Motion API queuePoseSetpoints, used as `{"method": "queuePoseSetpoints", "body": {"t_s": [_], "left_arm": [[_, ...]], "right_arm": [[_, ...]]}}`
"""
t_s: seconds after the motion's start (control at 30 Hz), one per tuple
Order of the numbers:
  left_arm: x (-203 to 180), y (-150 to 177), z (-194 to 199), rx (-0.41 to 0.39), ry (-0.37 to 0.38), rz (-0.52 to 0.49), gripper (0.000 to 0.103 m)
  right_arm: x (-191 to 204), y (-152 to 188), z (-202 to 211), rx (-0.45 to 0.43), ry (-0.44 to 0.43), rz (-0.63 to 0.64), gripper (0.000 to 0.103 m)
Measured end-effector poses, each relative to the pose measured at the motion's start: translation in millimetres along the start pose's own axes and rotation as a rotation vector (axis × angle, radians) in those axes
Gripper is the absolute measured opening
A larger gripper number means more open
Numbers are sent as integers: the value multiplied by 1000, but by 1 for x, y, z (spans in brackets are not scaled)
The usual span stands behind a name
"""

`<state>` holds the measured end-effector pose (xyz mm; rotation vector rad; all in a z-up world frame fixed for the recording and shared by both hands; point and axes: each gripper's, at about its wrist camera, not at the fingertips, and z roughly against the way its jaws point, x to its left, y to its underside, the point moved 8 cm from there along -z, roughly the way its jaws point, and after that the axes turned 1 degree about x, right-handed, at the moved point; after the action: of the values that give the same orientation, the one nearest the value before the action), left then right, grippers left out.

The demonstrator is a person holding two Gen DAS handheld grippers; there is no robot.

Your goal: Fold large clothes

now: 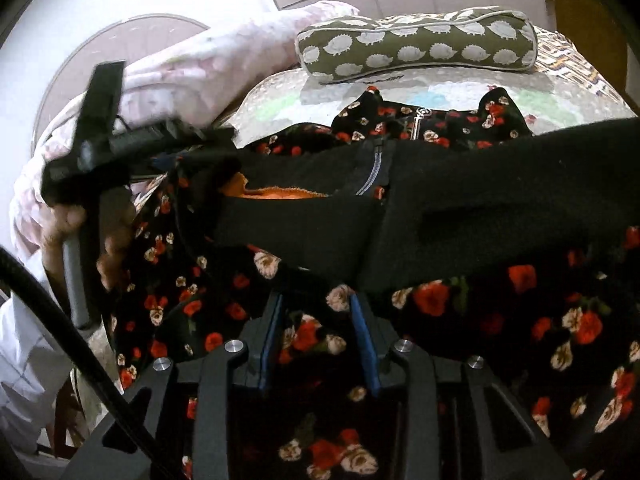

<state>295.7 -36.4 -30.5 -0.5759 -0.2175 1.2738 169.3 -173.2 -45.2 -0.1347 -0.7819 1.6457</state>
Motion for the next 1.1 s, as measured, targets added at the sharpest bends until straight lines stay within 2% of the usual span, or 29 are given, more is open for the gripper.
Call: {"method": "queuePoseSetpoints", "body": {"t_s": [0.03, 0.13, 0.2, 0.27, 0.33, 0.4, 0.43, 0.47, 0.5, 0.53, 0.6, 0.67, 0.8, 0.87, 0.9, 0.97, 1.03, 1.1], "left_arm": [[-1, 3, -5, 27, -37, -19, 5], [7, 0, -2, -20, -33, 22, 5], [20, -5, 4, -52, -26, 91, 5], [32, -8, 9, -77, -34, 137, 5], [38, -10, 9, -88, -55, 159, 5], [41, -12, 11, -104, -68, 175, 5], [42, -14, 13, -116, -70, 180, 5], [42, -15, 15, -124, -70, 182, 5], [43, -16, 19, -137, -72, 184, 5], [43, -18, 23, -154, -78, 184, 5], [45, -24, 29, -183, -91, 185, 5], [48, -29, 30, -195, -102, 193, 5], [59, -30, 4, -133, -188, 206, 5], [67, -22, -17, -55, -203, 212, 14], [70, -18, -26, -16, -187, 231, 19], [77, -15, -26, -25, -137, 280, 22], [81, -15, -17, -28, -104, 319, 48], [81, -15, -1, -53, -60, 340, 48]], "right_arm": [[1, -3, 5, -3, 4, 10, 38], [0, -19, 29, -78, 38, 44, 38], [-6, -34, 39, -111, 85, 65, 44], [-17, -48, 37, -119, 123, 65, 54], [-28, -56, 21, -76, 121, 57, 61], [-39, -53, -6, 10, 138, 48, 62], [-42, -51, -15, 26, 158, 58, 62], [-41, -49, -21, 30, 173, 82, 54], [-38, -48, -21, 32, 200, 114, 39], [-36, -48, -19, 29, 229, 131, 8], [-33, -54, -4, -12, 211, 127, 5], [-38, -64, 8, -61, 246, 122, 4], [-64, -85, 8, -104, 324, 41, 0], [-87, -86, -1, -100, 413, 1, 0], [-99, -83, -6, -80, 420, -44, 0], [-120, -76, -17, -51, 404, -132, 0], [-127, -74, -14, -66, 350, -177, 0], [-130, -77, 0, -95, 348, -200, 1]]}}
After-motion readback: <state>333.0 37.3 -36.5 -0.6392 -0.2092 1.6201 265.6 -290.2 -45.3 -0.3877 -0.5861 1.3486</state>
